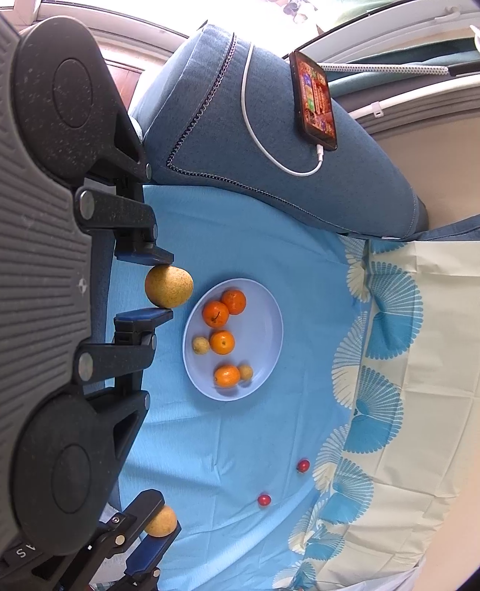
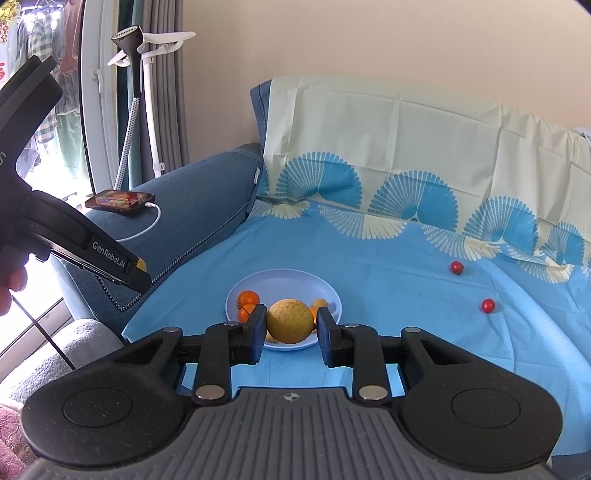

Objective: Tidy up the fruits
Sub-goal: 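Carry both held yellow fruits over the white plate, then open both grippers to drop the yellow fruits onto the plate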

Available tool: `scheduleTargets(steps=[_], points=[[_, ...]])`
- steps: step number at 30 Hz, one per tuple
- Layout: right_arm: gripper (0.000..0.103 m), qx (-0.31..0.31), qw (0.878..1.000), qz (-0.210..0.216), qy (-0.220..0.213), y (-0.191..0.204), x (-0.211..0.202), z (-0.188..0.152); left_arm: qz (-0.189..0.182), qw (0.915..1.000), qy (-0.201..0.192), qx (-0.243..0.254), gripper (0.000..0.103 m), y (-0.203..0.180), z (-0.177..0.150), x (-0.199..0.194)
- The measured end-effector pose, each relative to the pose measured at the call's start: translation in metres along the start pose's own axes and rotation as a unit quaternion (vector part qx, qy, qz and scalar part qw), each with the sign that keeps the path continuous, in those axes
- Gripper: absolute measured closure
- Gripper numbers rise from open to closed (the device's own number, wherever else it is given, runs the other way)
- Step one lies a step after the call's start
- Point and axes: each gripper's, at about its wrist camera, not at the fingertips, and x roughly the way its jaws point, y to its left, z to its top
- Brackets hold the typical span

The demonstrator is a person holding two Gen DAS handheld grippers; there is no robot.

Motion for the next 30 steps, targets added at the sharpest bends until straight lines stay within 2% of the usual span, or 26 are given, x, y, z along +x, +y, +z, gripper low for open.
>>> scheduleTargets(steps=[12,18,30], points=[[0.073,0.007,1.000,-0.004,0.021,-0.016,0.048,0.005,-0.002,0.9995,0.030,-0.003,0.076,0.003,0.029,0.051],[0.073,0.010,0.999,-0.002,0.046,-0.023,0.095,0.005,-0.003,0.9983,0.057,0.007,0.076,-0.006,0.052,0.102],[0.073,0.017,0.994,0.018,0.105,-0.035,0.206,0.005,-0.016,0.9960,0.086,0.016,0.076,-0.024,0.097,0.204]])
